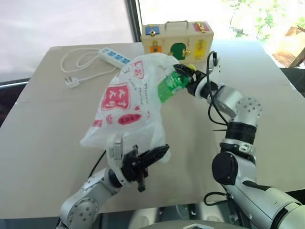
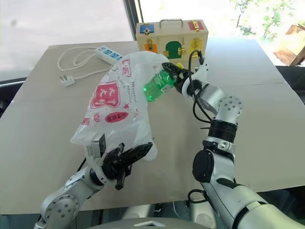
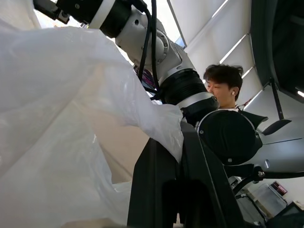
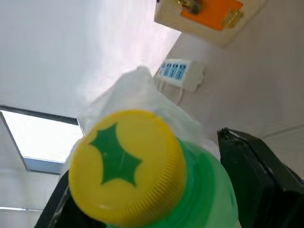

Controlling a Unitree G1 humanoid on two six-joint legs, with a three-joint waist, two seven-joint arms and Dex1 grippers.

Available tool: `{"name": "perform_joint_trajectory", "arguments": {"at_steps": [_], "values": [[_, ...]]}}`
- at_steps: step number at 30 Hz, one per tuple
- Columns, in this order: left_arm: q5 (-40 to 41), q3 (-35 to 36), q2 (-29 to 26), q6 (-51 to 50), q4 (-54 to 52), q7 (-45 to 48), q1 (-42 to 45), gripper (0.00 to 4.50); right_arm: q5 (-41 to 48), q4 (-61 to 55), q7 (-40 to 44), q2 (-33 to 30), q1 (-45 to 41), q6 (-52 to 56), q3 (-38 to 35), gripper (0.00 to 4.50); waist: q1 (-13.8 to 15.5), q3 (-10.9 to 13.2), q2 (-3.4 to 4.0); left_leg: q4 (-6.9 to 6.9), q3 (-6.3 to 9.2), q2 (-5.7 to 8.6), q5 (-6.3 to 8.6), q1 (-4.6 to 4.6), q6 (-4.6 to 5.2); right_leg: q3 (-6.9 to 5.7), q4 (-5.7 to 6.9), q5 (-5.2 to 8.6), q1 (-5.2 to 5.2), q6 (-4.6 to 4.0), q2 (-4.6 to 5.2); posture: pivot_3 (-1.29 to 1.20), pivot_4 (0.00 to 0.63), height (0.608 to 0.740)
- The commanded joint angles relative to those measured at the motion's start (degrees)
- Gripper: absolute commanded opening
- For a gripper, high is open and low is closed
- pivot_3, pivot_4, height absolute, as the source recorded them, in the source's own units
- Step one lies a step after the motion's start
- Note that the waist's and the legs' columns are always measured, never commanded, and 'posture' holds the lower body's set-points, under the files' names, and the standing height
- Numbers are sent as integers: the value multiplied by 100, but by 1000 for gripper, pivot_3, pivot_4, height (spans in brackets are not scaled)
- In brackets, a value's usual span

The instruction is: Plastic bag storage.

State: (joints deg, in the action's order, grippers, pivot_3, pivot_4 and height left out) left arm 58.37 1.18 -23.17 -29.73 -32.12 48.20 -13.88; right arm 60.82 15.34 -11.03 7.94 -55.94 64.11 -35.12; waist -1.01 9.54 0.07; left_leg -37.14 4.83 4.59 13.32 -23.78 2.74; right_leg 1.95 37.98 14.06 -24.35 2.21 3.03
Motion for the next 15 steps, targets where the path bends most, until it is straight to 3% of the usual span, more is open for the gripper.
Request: {"name": "perform_joint_trajectory", "arguments": {"at_steps": [1,5,15], "values": [[-59,-22,21,112,-246,-27,-19,0,461,-53,-174,995,-294,-209,392,2786,-82,1,2,2,-3,-9,-1,1,-1,3,3,0,-2,0,-7,0,150,740],[-106,56,115,230,-189,-119,25,0,830,-343,-418,1247,148,61,983,2786,-166,3,5,8,-14,-27,-2,1,-4,16,14,-1,-15,-5,-24,0,150,740],[-276,74,200,384,-133,-256,101,0,1971,-485,-655,966,383,21,1679,2786,-143,2,5,0,-16,-29,7,-1,13,17,14,-4,-15,-6,-26,0,150,740]]}}
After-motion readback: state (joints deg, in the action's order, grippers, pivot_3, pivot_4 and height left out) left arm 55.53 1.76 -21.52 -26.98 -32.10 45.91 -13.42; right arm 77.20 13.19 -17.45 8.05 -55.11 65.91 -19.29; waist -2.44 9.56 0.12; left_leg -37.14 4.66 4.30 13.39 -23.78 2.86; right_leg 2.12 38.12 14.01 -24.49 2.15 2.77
